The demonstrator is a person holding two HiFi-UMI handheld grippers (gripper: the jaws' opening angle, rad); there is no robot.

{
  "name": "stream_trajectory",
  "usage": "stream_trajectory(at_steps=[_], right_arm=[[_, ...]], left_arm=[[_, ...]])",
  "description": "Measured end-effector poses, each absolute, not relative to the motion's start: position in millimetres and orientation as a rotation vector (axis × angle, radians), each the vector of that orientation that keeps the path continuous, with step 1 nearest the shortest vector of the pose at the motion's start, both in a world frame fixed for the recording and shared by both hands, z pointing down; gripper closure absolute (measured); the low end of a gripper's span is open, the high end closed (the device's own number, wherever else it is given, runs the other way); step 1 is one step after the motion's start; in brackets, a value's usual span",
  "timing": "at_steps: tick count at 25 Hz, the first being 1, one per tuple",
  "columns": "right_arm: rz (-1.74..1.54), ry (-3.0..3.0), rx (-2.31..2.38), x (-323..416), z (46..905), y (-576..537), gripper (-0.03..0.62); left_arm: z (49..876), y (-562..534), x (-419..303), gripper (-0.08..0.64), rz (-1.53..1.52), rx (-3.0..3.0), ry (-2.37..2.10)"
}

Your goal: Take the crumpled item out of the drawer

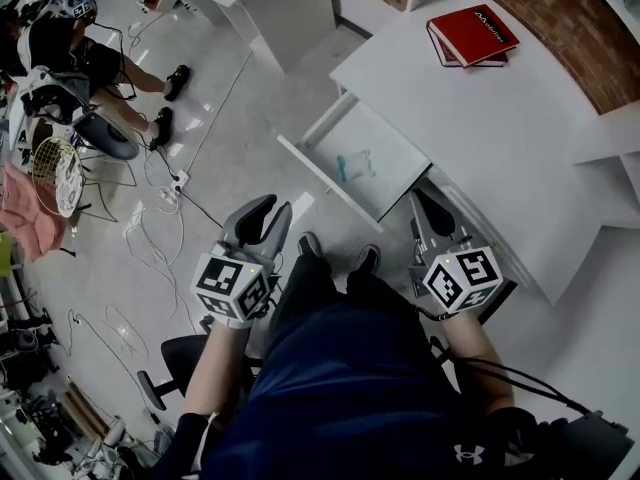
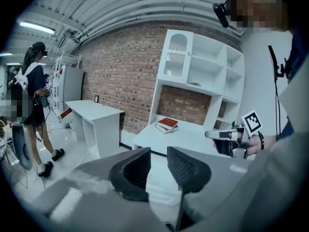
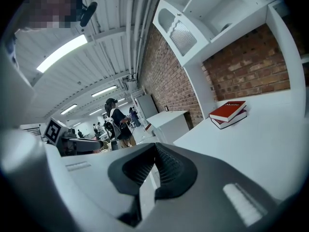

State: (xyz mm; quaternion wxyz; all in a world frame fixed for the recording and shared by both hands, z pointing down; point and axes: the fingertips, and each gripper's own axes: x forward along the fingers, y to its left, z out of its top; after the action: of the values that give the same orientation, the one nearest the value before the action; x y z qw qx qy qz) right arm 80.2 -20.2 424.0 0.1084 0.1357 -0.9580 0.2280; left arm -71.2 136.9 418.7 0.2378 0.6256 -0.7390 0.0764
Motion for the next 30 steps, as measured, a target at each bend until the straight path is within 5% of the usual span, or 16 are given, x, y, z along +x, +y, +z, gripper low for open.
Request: stream_trajectory(at_steps=[18,30], right_arm=[[0.714,-2.639,0.917,21,425,-63,0.589],[0.771,-2.508,1.256,20,422,-58,0.589]], left_arm=[[477,12,-185,0.445,0.434,2.036,-1.556],[505,-29,-194,0.445,0.629,2.230,-1.251]])
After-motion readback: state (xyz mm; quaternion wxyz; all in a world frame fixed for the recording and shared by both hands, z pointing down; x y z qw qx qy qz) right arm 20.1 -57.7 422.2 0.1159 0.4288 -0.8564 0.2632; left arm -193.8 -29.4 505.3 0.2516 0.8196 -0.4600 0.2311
